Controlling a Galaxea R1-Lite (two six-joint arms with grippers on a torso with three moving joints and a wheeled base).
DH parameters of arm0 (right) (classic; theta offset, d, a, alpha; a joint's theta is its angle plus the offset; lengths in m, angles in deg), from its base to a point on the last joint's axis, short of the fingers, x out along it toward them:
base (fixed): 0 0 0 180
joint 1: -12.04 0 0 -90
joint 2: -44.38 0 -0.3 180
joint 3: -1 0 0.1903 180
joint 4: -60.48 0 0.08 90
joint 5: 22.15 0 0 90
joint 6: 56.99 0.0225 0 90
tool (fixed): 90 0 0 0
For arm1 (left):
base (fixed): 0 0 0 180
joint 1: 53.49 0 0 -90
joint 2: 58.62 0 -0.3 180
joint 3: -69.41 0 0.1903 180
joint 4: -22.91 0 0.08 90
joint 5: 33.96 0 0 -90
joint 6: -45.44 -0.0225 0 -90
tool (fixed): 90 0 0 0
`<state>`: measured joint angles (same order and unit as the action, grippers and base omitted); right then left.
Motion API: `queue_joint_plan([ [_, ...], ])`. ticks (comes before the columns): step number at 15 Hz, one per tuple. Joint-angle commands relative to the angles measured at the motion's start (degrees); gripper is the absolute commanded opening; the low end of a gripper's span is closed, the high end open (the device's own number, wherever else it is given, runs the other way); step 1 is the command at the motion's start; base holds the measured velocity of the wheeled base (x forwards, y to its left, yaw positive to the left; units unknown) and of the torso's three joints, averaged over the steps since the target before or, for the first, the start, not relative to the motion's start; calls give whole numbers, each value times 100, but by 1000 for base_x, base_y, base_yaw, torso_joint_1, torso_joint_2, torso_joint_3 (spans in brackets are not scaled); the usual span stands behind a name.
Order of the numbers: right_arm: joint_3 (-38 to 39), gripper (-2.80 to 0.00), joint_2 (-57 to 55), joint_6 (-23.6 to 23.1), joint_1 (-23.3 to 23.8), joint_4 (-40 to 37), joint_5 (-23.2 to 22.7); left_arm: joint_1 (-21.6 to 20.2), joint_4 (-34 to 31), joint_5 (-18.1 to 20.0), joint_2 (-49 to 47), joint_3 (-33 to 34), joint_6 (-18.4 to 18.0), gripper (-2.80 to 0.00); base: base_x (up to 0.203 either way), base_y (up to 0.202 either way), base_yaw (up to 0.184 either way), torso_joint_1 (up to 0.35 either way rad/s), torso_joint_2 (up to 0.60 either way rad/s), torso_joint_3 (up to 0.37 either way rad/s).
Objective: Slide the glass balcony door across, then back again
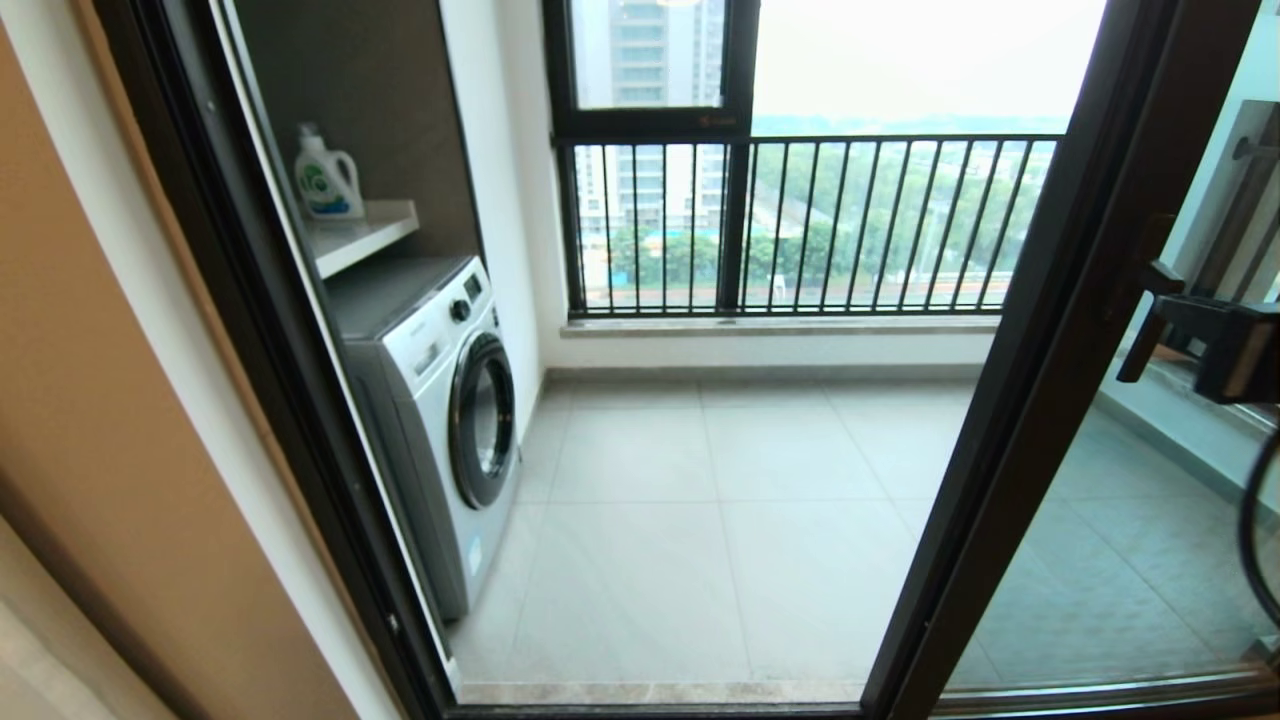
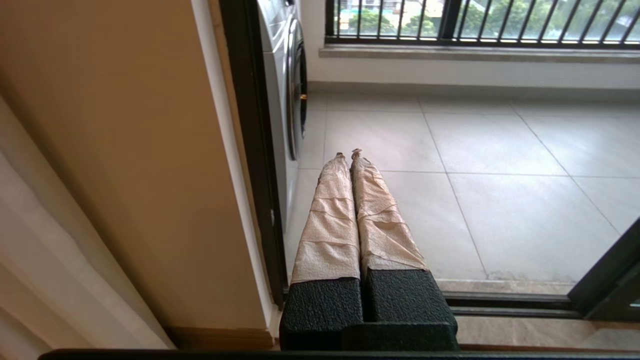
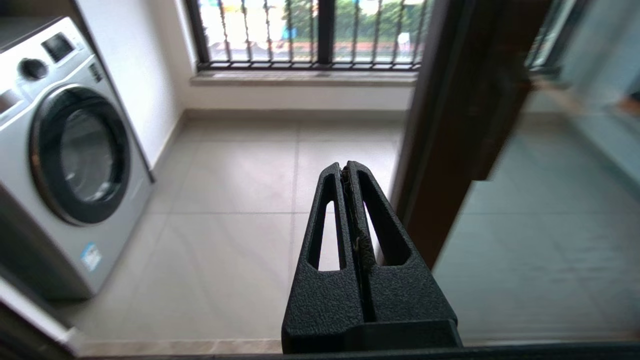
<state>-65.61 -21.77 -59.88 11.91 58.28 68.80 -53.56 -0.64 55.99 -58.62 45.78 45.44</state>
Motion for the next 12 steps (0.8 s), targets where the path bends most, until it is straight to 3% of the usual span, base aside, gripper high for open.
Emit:
queue_joint_plan([
  [1,421,-280,2039,-342,-12,-570,233,-1,1,-4,-9,0,0,-280,0,0,0,0,0,0],
  [4,567,-280,3574,-682,-7,-1927,508,-1,1,-4,-9,0,-1,-280,0,0,0,0,0,0],
  [8,1253,-280,5526,-819,23,-3114,620,-1,1,-4,-9,7,-5,-280,0,0,0,0,0,0],
  [10,2078,-280,6440,-855,27,-3340,659,-1,1,-4,-9,0,0,-280,0,0,0,0,0,0],
  [12,3179,-280,6646,-672,29,-2883,523,-1,1,-4,-9,0,-9,-280,0,0,0,0,0,0],
])
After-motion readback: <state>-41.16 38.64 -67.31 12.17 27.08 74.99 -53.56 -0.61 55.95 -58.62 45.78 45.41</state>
